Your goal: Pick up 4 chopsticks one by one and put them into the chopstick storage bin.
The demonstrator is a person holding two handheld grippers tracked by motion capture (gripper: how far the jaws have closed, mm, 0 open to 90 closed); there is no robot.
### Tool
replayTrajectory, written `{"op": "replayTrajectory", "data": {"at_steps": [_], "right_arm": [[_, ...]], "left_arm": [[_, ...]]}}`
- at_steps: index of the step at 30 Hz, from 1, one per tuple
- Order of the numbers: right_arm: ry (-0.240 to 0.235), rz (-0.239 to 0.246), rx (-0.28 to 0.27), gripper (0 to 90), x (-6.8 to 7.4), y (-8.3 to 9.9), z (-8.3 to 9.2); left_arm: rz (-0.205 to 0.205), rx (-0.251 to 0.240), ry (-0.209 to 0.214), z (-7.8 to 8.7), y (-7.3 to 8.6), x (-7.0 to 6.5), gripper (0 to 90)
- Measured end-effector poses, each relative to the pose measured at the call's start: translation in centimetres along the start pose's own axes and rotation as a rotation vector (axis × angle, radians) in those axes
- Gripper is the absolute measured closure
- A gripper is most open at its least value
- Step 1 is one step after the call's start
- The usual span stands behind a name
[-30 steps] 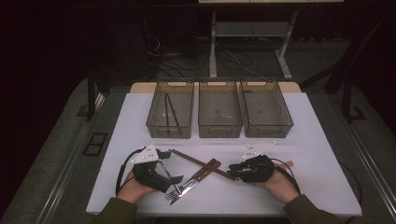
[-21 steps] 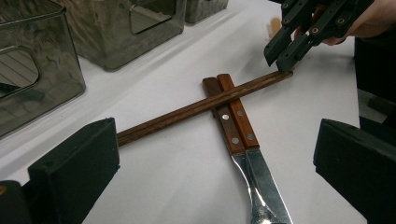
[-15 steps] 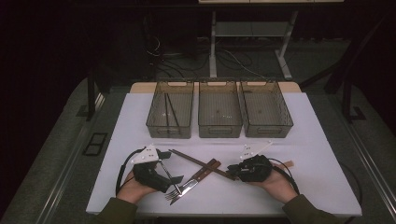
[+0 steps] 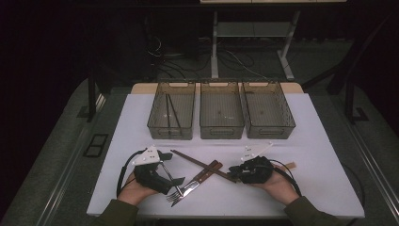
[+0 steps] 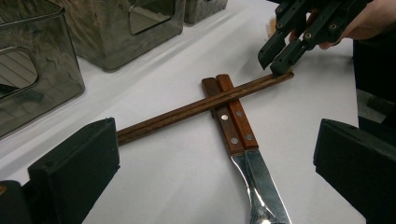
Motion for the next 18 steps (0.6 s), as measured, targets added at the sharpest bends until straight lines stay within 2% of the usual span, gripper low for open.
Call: {"op": "replayTrajectory", "data": {"at_steps": [14,18], "right_arm": [[-0.007,0.008,0.006,68.0,0.43,-0.06,-0.15],[0.008,0.011,0.017,67.5,0.34,0.09,-0.36]], "left_arm": [[0.0,0.001,0.002,0.0,0.0,-0.02,0.0],[0.0,0.0,0.002,0.0,0.0,-0.02,0.0]]}}
Point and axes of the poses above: each handheld gripper's, and its own axes: z roughly backward along the jaws, y roughly out of its underside, x roughly to its left, the point moved 10 cm from there along -z, roughly forward along the jaws, and after that the axes turned 5 degrees about -z, right-handed, at the moved point
